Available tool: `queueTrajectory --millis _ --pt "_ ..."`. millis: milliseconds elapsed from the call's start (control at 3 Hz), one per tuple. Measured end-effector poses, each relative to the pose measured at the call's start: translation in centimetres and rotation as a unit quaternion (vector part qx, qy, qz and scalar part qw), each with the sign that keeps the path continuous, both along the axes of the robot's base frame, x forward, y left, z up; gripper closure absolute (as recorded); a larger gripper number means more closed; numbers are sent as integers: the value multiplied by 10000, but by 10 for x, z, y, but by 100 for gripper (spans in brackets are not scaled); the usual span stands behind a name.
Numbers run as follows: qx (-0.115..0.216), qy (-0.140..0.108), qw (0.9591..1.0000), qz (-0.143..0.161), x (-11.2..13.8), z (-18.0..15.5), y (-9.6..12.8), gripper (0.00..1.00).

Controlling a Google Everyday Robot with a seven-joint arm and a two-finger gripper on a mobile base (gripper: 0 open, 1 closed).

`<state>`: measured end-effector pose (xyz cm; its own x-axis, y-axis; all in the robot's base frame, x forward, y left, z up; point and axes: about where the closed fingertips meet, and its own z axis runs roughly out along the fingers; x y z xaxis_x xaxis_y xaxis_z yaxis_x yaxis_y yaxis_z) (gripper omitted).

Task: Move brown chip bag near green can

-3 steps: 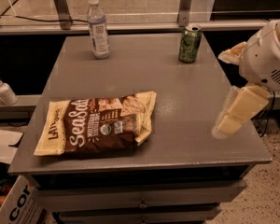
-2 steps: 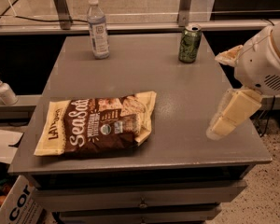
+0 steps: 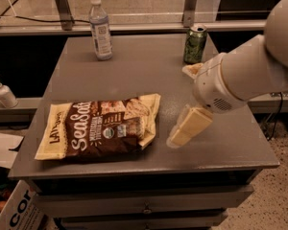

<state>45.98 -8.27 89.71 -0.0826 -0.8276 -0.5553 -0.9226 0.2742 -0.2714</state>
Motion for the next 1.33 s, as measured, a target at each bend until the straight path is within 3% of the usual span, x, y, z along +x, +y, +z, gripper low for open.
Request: queueTrajectory --millis 333,1000,1333 --pt "329 31 9993 146 5 -22 40 0" --pt "810 524 9943 449 -7 -52 105 0" --pt "927 705 9918 527 -15 -62 123 17"
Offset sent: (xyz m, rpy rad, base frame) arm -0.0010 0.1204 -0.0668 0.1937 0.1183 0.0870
